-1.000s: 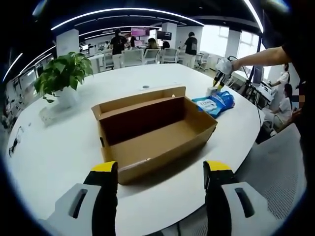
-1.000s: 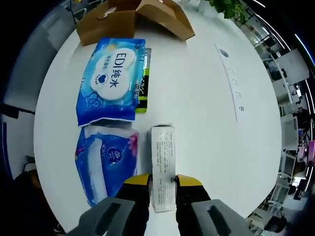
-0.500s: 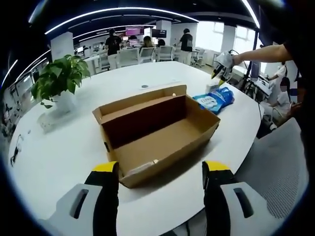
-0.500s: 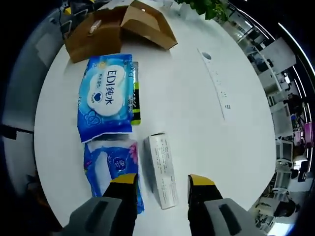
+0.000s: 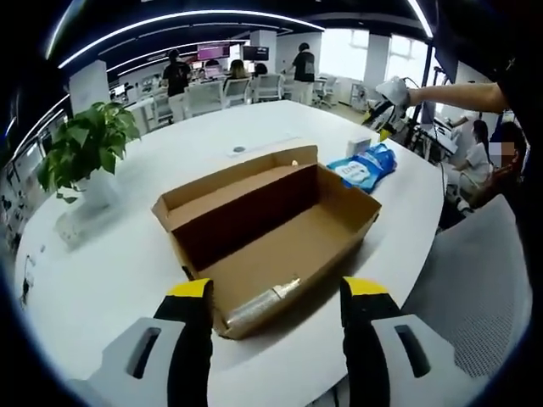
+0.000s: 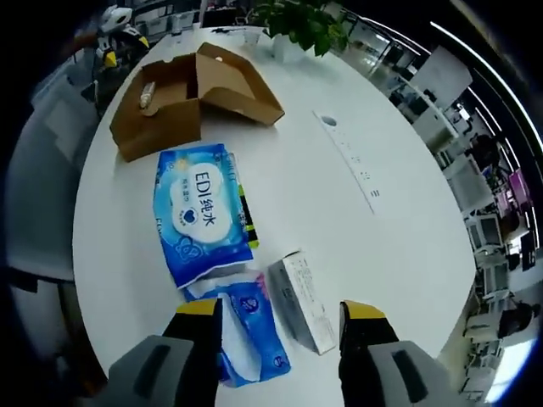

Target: Operate the shoe box by opening the lid, removing the specified soft item, and placing it in the target area until the item is outside and the box remains undamaged.

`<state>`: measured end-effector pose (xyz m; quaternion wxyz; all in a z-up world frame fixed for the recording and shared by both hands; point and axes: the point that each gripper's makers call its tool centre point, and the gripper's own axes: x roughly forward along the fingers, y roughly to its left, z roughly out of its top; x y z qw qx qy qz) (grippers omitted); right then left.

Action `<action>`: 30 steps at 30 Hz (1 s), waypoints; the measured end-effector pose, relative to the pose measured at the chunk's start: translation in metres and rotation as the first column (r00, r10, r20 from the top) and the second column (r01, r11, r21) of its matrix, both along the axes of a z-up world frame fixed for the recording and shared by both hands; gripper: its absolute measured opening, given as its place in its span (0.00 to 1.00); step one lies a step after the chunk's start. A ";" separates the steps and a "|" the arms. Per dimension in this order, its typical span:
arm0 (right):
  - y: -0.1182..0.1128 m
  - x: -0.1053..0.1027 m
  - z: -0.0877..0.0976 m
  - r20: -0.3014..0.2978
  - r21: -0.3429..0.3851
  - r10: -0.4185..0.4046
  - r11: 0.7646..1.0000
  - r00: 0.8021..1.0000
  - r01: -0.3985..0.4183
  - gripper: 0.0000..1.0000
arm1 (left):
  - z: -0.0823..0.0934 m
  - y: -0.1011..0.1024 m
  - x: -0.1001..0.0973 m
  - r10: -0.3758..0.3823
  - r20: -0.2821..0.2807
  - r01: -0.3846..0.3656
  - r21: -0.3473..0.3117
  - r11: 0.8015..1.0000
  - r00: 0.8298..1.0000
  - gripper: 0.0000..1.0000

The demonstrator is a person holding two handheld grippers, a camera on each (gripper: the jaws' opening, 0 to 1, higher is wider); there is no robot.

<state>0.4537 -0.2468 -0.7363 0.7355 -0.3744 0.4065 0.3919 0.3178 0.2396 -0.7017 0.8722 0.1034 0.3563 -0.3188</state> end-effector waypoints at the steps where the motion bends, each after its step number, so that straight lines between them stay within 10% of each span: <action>1: 0.001 -0.002 0.002 0.005 0.010 -0.010 1.000 1.000 0.010 0.57 | 0.000 0.000 0.001 -0.010 -0.001 0.010 0.003 1.000 1.000 0.61; 17: 0.047 -0.050 0.027 0.039 0.240 -0.166 0.959 0.985 0.152 0.70 | -0.011 -0.006 0.031 -0.178 -0.077 0.183 0.064 0.981 0.981 0.51; 30: 0.083 -0.096 0.048 0.044 0.372 -0.227 0.907 0.973 0.195 0.82 | -0.033 -0.014 0.038 -0.353 -0.190 0.380 0.128 0.916 0.916 0.50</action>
